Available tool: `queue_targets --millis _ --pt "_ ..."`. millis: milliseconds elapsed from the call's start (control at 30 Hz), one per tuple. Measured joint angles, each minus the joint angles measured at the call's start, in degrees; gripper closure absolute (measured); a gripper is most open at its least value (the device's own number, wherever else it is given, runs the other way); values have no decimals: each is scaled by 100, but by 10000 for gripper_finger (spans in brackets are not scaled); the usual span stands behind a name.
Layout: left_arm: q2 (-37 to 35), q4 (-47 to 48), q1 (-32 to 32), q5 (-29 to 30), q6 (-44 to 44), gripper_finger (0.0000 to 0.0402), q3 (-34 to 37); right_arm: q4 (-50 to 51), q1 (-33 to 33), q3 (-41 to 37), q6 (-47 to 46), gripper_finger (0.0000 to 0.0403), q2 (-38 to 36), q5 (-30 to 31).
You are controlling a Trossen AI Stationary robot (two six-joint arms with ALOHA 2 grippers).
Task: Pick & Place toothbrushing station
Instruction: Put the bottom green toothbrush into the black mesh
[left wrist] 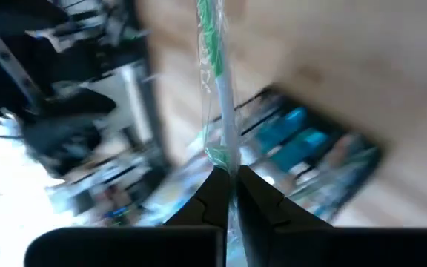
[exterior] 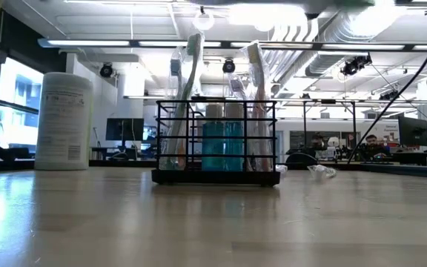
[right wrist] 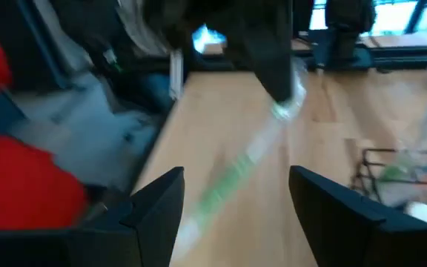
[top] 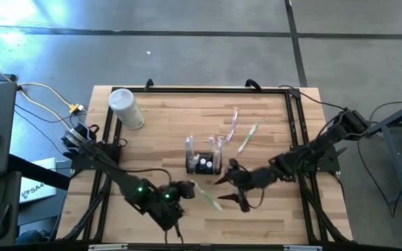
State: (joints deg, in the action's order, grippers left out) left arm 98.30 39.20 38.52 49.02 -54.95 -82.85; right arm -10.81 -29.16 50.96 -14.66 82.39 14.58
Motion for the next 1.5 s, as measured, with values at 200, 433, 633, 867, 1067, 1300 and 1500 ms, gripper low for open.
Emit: queue_targets --millis 200,433,633,867,1067,1300,1500 --pt "232 -715 -21 965 -1317 391 2 -81 546 2 -417 166 63 -734" --pt "232 -1331 -26 1158 -2081 390 3 -53 607 2 -463 166 96 -745" --pt "225 -1567 -84 1172 -2329 390 1 -191 616 0 -329 166 176 -923" --pt "225 -1599 -188 1178 -2456 389 2 -276 691 0 -332 166 246 -1176" --pt "225 -1635 -220 1167 -2475 389 2 -368 811 0 -331 169 442 -1213" --pt "223 -1631 -220 1178 -2455 389 5 -304 867 0 -318 215 509 -1269" --pt "223 -1627 -220 1171 -2432 389 5 -292 867 0 -167 305 509 -1503"
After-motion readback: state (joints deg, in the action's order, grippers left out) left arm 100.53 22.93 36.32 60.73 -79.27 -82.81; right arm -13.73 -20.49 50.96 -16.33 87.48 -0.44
